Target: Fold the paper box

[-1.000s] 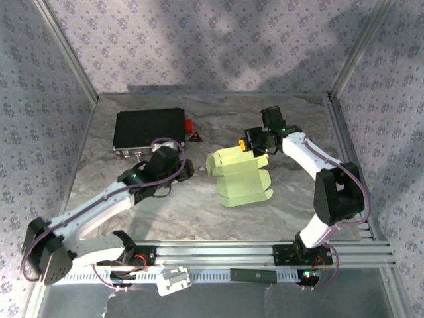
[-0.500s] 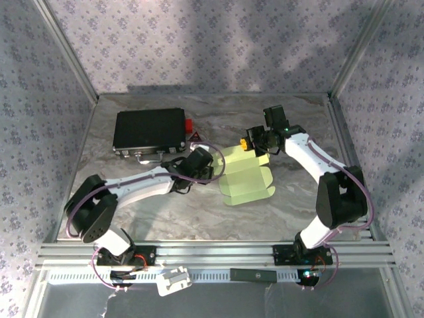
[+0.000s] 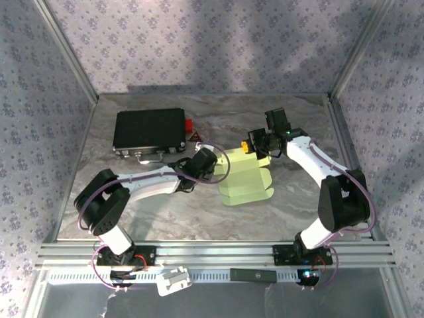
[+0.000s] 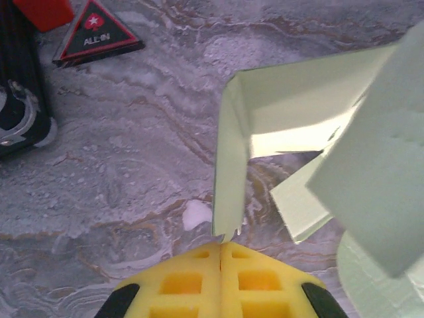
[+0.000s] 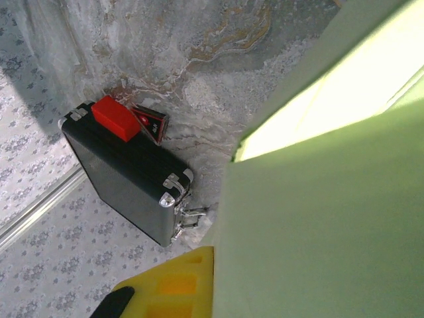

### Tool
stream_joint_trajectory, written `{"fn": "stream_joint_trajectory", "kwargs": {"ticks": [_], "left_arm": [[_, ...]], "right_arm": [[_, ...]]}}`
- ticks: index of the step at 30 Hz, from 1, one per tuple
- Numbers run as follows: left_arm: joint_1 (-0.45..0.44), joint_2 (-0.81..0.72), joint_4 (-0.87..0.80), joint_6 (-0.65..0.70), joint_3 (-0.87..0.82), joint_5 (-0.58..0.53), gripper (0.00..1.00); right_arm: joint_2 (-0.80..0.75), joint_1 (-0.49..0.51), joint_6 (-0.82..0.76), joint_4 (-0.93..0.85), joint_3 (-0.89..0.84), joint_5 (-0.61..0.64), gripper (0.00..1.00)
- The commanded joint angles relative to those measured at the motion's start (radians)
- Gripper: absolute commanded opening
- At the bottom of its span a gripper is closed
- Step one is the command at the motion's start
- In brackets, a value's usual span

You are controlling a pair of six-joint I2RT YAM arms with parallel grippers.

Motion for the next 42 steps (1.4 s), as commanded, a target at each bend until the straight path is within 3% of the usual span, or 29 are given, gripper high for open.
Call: {"fn": "stream_joint_trajectory", "kwargs": {"ticks": [1,3,7,9,13,16,20,23,26,28,35,42], "left_arm": [[-0.01,-0.055,0.057,0.01,-0.023,0.02,0.0],[-0.01,-0.1,0.044,0.006,-0.04,0.039,0.0],[-0.007,-0.165,-0.003,-0.004,-0.055,0.112,0.0],[-0.007,-0.179,-0.033,-0.01,-0.05,0.134,0.0],[-0.007,-0.197,-0.077,-0.039,-0.046,0.145,0.0],[-0.007,-0.219,-0.057,-0.062,-0.078,0.139,0.0],[0.024,-0.206,-0.093,-0.107,-0.059,0.127,0.0],[0.159,-0.089,-0.207,-0.176,0.067,0.336,0.2],[0.182,0.018,-0.254,-0.16,0.189,0.441,0.37],[0.183,0.096,-0.302,-0.141,0.284,0.487,0.43],[0.211,0.299,-0.384,-0.117,0.449,0.525,0.47],[0.213,0.411,-0.384,-0.097,0.498,0.474,0.41]], "right_arm": [[-0.03,-0.013,-0.054,-0.011,-0.018,-0.026,0.0],[-0.047,-0.021,-0.098,-0.016,-0.016,-0.028,0.12],[-0.142,-0.016,-0.159,0.027,-0.078,0.028,0.57],[-0.216,0.005,-0.17,0.108,-0.141,0.069,0.72],[-0.395,0.089,-0.154,0.237,-0.289,0.231,0.81],[-0.503,0.157,-0.081,0.355,-0.429,0.358,0.82],[-0.506,0.143,-0.036,0.328,-0.457,0.379,0.73],[-0.464,0.137,-0.081,0.223,-0.39,0.379,0.68],[-0.44,0.133,-0.101,0.21,-0.392,0.36,0.65],[-0.442,0.122,-0.109,0.233,-0.418,0.338,0.65],[-0.475,0.091,-0.137,0.218,-0.449,0.317,0.66],[-0.479,0.075,-0.155,0.222,-0.45,0.291,0.66]]}}
